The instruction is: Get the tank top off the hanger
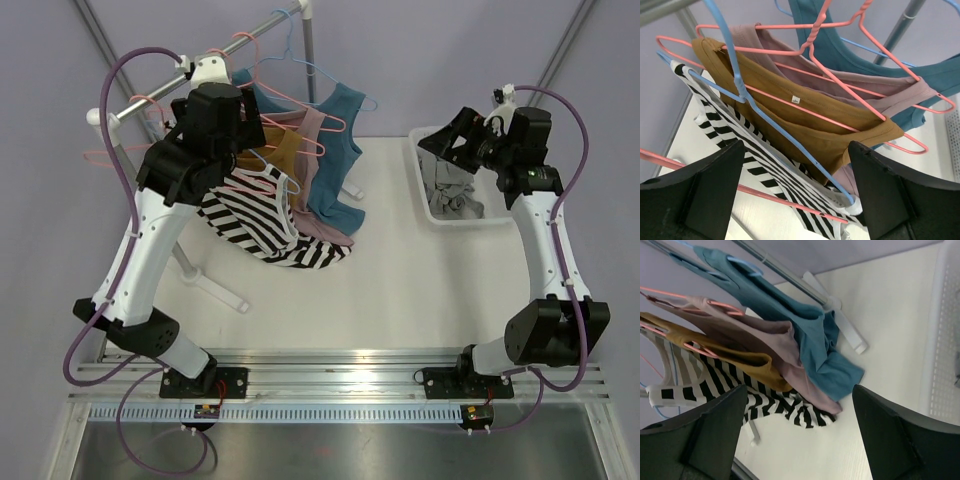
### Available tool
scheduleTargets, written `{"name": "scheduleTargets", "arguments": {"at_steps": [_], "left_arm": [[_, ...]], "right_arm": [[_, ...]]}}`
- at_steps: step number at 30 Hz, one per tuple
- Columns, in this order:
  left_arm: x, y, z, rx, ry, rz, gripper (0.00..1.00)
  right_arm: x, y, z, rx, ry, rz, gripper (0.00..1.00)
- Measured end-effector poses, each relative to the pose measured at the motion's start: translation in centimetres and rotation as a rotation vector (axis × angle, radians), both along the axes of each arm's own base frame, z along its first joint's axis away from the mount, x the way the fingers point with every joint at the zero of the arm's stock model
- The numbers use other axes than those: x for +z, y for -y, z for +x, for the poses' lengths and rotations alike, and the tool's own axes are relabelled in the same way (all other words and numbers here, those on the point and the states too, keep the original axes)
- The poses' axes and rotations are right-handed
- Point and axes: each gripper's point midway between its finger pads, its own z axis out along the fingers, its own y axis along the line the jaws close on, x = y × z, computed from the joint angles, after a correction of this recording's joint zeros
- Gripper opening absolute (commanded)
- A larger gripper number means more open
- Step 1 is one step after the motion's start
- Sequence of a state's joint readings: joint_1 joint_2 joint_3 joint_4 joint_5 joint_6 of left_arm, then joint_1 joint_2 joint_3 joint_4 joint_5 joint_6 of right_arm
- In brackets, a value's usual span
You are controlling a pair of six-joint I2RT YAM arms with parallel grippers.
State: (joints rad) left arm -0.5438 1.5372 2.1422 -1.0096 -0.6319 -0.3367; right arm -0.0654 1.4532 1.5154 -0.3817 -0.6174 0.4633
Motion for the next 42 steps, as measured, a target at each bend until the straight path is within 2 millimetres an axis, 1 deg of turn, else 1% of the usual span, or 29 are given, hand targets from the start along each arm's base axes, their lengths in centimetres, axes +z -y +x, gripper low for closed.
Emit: {"name": "scheduleTargets", "arguments": {"at_steps": [2, 5, 6, 9, 12, 13, 15, 16, 18, 19, 23, 27, 32, 35, 39, 42], "left_arm": [[-0.6, 0.0, 0.5, 0.025, -0.010, 0.004, 0.83], [-1.4, 0.0, 0.9, 0.048, -0.024, 0.004, 0.68], [-1.7, 0.0, 1.0, 0.054, -0.028, 0.005, 0.61], [-2.4, 0.3, 1.5, 0.064, -0.037, 0.000, 0.58], [-3.2, 0.7, 2.1, 0.070, -0.053, -0.004, 0.46], [-3.5, 0.8, 2.3, 0.072, -0.057, -0.007, 0.46], [-4.1, 0.9, 2.4, 0.076, -0.068, -0.007, 0.40], [-4.4, 0.9, 2.4, 0.078, -0.073, -0.008, 0.32], [-4.8, 1.0, 2.6, 0.087, -0.075, -0.019, 0.23], [-5.1, 1.1, 2.6, 0.092, -0.078, -0.021, 0.14], [-5.4, 0.8, 2.7, 0.126, -0.063, -0.052, 0.01], [-4.6, 0.6, 2.1, 0.145, -0.029, -0.089, 0.00], [-2.6, 0.8, 0.9, 0.159, 0.036, -0.128, 0.00], [-1.2, 1.0, 0.5, 0.161, 0.074, -0.148, 0.00], [1.2, 1.6, -0.3, 0.153, 0.131, -0.177, 0.00], [2.9, 2.5, -1.6, 0.125, 0.172, -0.202, 0.00]], "right_arm": [[-1.3, -0.2, -0.6, 0.016, -0.031, 0.007, 0.93], [-2.9, -0.5, -1.4, 0.031, -0.069, 0.013, 0.92], [-3.1, -0.5, -1.7, 0.033, -0.073, 0.014, 0.93], [-2.6, -0.8, -2.8, 0.044, -0.058, 0.016, 0.92], [-1.3, -1.1, -4.1, 0.060, -0.018, 0.013, 0.92], [-0.9, -1.1, -4.4, 0.061, -0.004, 0.011, 0.92], [-0.3, -1.1, -4.7, 0.062, 0.017, 0.007, 0.92], [-0.1, -1.1, -4.9, 0.063, 0.024, 0.006, 0.92], [-0.1, -1.2, -5.0, 0.065, 0.027, 0.006, 0.92], [-0.2, -1.2, -5.0, 0.066, 0.024, 0.006, 0.92], [-0.5, -1.3, -5.1, 0.070, 0.015, 0.009, 0.92], [-0.4, -1.4, -5.2, 0.081, 0.021, 0.013, 0.92], [-0.2, -1.6, -5.1, 0.090, 0.028, 0.018, 0.91], [-0.3, -1.7, -5.1, 0.095, 0.023, 0.022, 0.91], [-0.2, -1.9, -5.3, 0.106, 0.022, 0.029, 0.91], [-0.2, -1.9, -5.3, 0.110, 0.021, 0.031, 0.92]]}}
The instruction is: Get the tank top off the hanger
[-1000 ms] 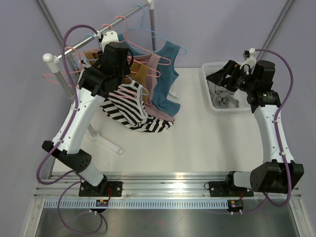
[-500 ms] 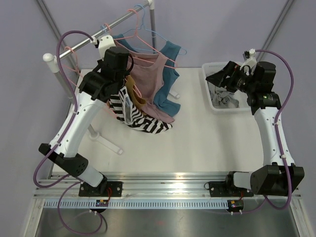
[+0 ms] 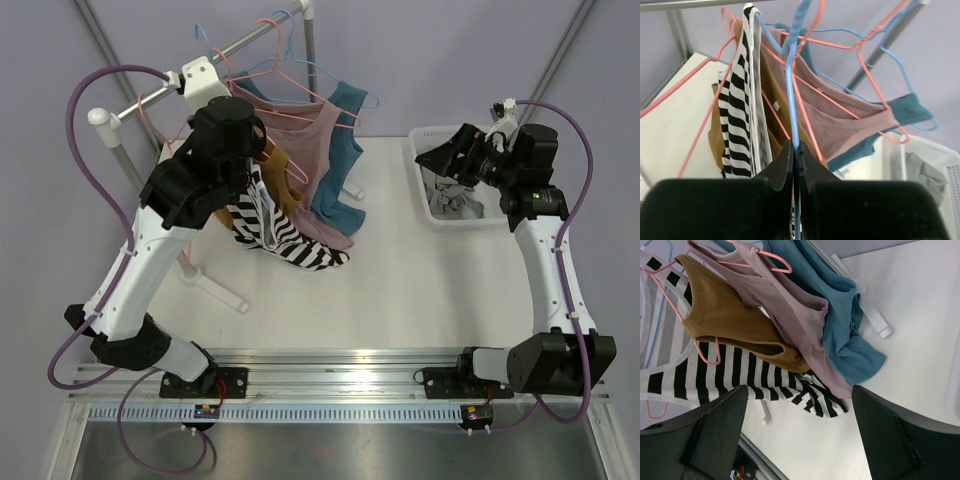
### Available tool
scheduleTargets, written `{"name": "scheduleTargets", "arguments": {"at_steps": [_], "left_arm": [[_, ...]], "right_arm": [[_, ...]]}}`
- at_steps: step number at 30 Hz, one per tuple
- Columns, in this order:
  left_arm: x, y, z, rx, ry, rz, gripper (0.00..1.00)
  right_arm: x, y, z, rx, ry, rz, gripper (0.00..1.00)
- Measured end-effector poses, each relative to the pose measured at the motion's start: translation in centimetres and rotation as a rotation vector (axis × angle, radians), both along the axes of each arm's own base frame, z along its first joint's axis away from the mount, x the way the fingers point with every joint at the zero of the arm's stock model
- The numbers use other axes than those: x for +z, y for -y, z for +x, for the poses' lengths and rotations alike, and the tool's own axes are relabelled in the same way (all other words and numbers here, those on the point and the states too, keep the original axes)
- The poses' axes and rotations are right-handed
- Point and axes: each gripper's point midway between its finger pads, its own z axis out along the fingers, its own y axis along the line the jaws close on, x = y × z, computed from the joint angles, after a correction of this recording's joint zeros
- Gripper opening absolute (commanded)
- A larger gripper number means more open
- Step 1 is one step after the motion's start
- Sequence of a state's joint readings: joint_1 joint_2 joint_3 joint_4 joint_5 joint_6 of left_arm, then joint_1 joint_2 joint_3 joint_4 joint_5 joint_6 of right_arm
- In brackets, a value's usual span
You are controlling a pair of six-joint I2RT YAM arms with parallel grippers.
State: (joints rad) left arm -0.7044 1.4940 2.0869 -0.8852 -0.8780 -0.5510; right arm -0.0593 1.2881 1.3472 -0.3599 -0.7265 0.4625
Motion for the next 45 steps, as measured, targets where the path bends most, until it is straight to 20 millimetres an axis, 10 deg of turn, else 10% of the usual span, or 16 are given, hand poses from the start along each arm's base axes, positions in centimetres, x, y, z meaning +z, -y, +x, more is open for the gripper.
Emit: {"name": "scheduleTargets", "arguments": {"at_steps": [14, 34, 38, 45], "left_arm": [[3.0, -0.2, -9.8, -0.251, 0.119, -0.159, 0.00], [-8.6, 2.6, -22.7, -0.940, -0.040, -0.271, 0.00], [-8.2, 4.3, -24.3, -1.065, -0.052, -0.304, 0.00], [-8.3, 5.8, -24.9, -1.136, -0.072, -0.315, 0.00]], "right_arm": [[0.3, -1.4, -0.2, 0.053, 0.007, 0.010, 0.99], [-3.1, -22.8, -13.3, 0.537, 0.237, 0.004, 0.91], [-2.8, -24.2, -12.6, 0.477, 0.293, 0.001, 0.81], [-2.7, -23.3, -9.7, 0.332, 0.354, -0.057, 0.20]]}}
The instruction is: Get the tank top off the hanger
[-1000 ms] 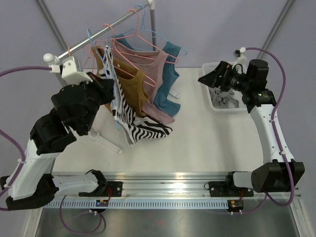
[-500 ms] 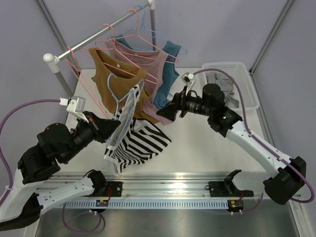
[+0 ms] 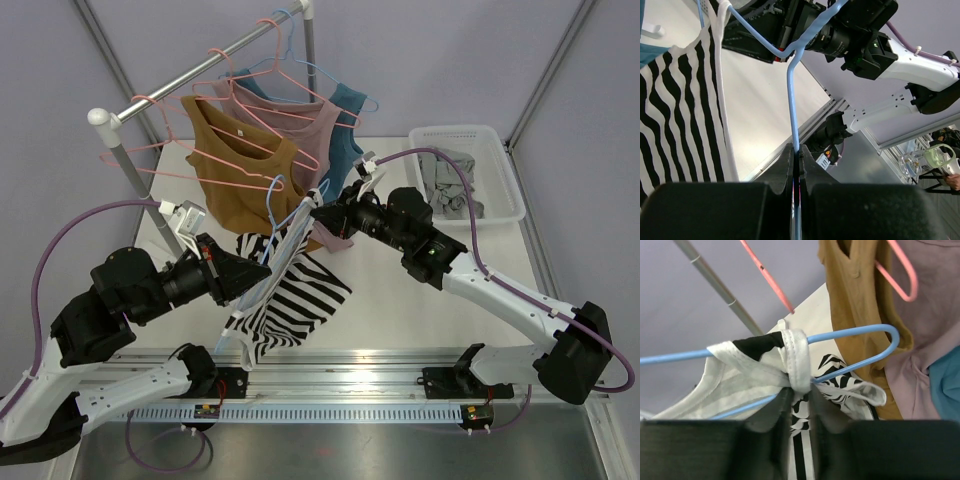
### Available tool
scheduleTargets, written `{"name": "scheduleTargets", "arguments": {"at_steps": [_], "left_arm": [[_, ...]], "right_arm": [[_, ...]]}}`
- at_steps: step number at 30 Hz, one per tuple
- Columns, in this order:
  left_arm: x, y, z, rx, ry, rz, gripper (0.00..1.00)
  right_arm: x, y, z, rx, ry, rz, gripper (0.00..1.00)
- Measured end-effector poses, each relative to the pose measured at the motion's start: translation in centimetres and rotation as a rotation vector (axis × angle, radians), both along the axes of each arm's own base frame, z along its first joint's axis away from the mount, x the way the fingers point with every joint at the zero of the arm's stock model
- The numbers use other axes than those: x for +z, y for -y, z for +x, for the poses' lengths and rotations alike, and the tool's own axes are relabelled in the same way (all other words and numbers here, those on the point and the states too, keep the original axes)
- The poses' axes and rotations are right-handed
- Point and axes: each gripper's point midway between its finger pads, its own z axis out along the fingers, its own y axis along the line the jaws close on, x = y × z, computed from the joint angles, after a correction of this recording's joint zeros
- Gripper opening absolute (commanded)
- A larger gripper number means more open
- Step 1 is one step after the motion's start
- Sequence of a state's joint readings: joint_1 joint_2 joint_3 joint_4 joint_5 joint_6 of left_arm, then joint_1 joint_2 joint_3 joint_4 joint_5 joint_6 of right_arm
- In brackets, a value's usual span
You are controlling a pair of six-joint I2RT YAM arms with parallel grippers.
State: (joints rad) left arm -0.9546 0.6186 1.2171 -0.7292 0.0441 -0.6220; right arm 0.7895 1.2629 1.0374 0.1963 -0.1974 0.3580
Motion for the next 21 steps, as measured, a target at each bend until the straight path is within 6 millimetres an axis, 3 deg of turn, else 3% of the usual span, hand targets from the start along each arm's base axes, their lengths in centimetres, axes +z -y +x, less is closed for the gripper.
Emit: {"name": "scheduleTargets", "arguments": {"at_steps": [2, 8, 13, 18, 21], "left_arm": [[-0.2, 0.2, 0.2, 0.003, -0.005, 0.009, 0.00], [-0.8, 0.2, 0.6, 0.015, 0.001, 0.044, 0.00], [-1.6, 0.1, 0.6, 0.004, 0.005, 0.087, 0.00], [-1.6, 0.9, 0.1, -0.052, 0.019, 0.095, 0.00], [-1.3, 1.5, 0.1, -0.080, 0.031, 0.093, 0.00]], "right_arm": [[-0.2, 0.3, 0.5, -0.028, 0.017, -0.018, 0.00], [-0.7, 2.1, 1.8, -0.136, 0.053, -0.089, 0.00], [-0.7, 5.6, 3.8, -0.292, 0.075, -0.180, 0.00], [0.6, 10.6, 7.7, -0.440, 0.053, -0.217, 0.00], [1.1, 11.9, 8.9, -0.467, 0.037, -0.226, 0.00]]}}
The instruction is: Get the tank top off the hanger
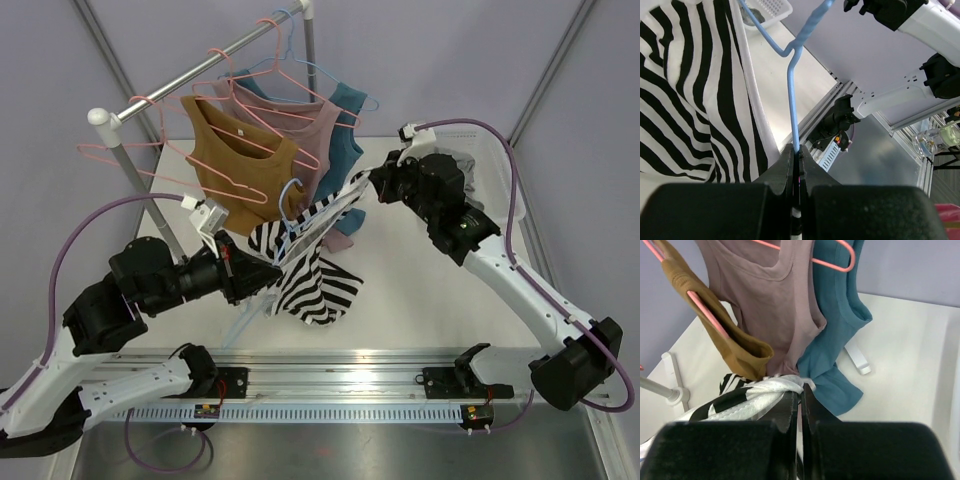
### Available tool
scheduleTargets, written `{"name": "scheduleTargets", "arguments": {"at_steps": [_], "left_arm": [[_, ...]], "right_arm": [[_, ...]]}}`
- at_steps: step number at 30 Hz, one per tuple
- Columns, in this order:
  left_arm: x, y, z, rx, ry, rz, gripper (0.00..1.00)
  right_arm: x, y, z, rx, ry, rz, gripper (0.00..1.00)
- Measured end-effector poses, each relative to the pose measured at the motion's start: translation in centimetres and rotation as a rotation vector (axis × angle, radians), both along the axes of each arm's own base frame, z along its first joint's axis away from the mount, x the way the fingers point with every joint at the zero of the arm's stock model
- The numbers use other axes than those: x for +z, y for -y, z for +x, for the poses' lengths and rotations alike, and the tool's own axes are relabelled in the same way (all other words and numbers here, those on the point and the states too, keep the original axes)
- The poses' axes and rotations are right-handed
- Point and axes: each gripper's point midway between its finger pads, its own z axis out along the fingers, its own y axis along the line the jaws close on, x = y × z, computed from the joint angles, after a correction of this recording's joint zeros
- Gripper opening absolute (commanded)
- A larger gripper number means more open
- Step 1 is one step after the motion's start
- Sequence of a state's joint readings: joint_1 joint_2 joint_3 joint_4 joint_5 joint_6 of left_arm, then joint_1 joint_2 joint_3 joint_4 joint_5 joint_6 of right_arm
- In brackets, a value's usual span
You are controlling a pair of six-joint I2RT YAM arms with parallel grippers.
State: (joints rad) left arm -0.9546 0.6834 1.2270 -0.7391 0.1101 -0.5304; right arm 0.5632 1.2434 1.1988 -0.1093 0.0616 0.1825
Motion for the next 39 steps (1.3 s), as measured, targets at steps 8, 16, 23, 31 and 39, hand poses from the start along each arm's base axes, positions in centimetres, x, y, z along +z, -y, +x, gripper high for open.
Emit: {"name": "scheduleTargets", "arguments": {"at_steps": [8, 16, 23, 31, 39], "left_arm": [[4.1, 2.5, -0.1, -0.106, 0.078, -0.064, 0.00], [7.7, 5.1, 1.5, -0.125, 0.206, -0.172, 0.00], [12.5, 6.7, 3.5, -0.078, 0.455, -0.390, 0.00], [17.6, 9.5, 8.2, 0.061, 0.690, -0.462, 0.00], [16.2, 5.3, 11.4, 0.337, 0.612, -0.324, 0.00]], "right_arm": [[-1.3, 0.8, -0.6, 0.036, -0.107, -0.021, 0.00], [1.3, 5.0, 0.2, -0.019, -0.148, 0.090, 0.00], [5.7, 2.9, -5.7, 0.201, -0.092, 0.228, 0.00], [9.4, 1.1, -11.1, 0.459, -0.039, 0.239, 0.00], [7.2, 3.1, -11.0, 0.340, -0.068, 0.161, 0.00]]}}
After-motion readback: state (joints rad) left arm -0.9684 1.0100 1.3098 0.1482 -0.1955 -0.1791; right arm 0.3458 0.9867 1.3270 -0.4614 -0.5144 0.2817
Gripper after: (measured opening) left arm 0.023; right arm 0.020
